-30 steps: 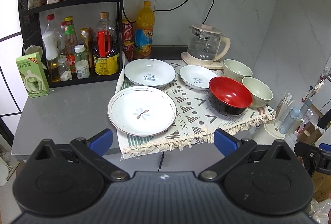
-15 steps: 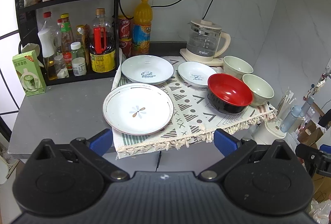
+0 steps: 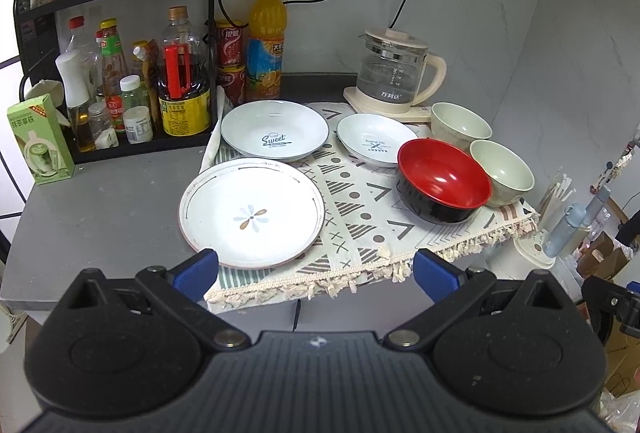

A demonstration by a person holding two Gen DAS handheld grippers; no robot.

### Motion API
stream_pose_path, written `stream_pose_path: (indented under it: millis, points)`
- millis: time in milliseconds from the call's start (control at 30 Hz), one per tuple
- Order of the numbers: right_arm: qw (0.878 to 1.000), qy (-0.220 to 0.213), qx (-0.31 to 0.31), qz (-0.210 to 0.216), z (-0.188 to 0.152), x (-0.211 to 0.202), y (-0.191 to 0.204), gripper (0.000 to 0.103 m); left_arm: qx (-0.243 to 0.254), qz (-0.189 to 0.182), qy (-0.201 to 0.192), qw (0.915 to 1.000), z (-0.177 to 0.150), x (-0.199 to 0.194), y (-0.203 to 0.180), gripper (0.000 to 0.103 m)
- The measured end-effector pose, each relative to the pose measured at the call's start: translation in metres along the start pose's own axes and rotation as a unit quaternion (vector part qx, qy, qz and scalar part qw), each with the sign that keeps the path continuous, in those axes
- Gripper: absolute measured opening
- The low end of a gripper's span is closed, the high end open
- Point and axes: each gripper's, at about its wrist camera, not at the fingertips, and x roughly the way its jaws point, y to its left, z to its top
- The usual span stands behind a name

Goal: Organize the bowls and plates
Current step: 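Reach the right gripper toward the large pale green bowl's rim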

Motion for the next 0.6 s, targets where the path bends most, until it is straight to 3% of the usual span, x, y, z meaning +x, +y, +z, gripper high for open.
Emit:
stream_pose_path:
  millis: [600]
  points:
    - [0.999, 0.02, 0.03, -0.032, 0.042, 0.064, -0.019, 0.103, 0.028, -0.035, 0.025, 0.9987, 0.058, 0.084, -0.034, 0.102]
